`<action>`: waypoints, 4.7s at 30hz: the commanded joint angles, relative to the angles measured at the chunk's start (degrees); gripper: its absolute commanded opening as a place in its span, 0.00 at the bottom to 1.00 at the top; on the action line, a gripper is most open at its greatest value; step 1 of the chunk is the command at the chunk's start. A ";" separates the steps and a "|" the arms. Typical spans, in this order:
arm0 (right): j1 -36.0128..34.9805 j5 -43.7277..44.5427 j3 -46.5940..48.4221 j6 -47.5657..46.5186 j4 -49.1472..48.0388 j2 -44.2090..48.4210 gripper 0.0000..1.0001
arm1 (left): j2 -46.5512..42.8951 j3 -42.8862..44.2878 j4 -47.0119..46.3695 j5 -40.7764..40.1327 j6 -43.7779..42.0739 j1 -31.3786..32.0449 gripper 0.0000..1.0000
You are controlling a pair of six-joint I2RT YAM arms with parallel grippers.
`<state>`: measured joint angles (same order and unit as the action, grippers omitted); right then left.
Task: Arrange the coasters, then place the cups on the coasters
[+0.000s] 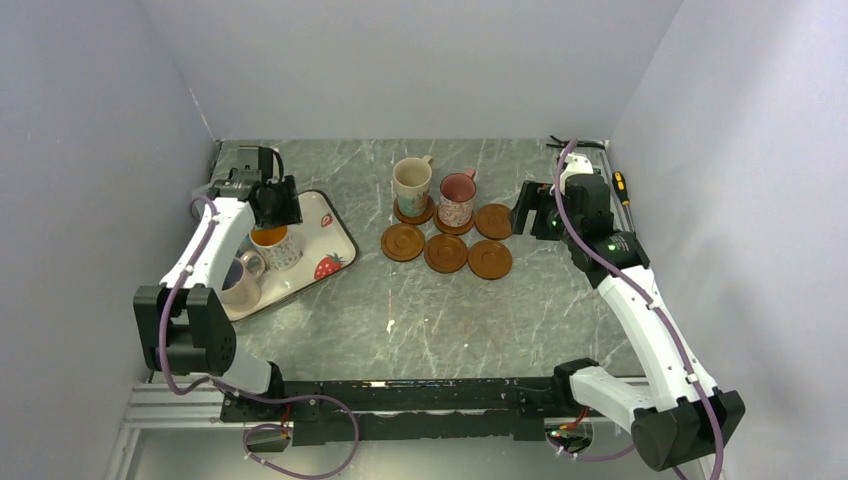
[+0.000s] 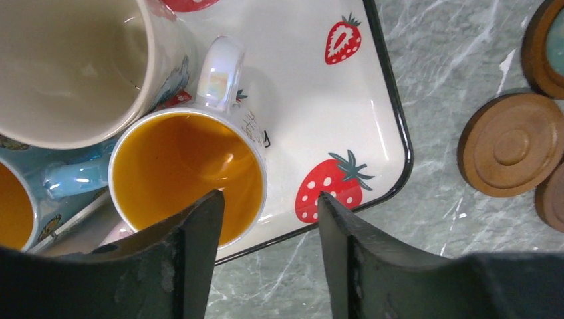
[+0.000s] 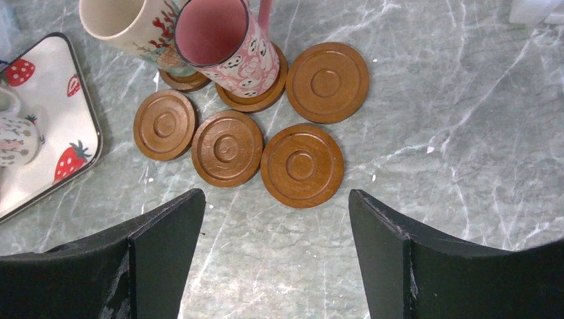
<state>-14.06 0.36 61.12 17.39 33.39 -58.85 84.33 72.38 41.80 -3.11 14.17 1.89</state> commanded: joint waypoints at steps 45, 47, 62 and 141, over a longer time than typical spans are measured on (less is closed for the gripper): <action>0.08 -1.50 -2.20 2.43 0.86 3.74 0.84 | -1.33 -5.41 -4.42 16.09 -17.47 11.47 0.60; 0.05 -1.57 -1.94 2.38 1.05 3.82 0.84 | -2.85 -4.14 -4.32 15.11 -14.92 11.47 0.68; 0.09 -4.59 -3.32 3.73 0.32 4.28 0.84 | -3.62 -2.17 -3.23 10.28 -17.85 3.00 0.75; -40.00 17.01 11.31 21.75 -1.54 -26.83 0.56 | -7.47 -5.70 -3.08 -11.85 27.56 42.08 0.03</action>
<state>-53.01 12.71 68.99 39.48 30.76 -83.29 78.61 66.08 43.90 -12.95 38.79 43.18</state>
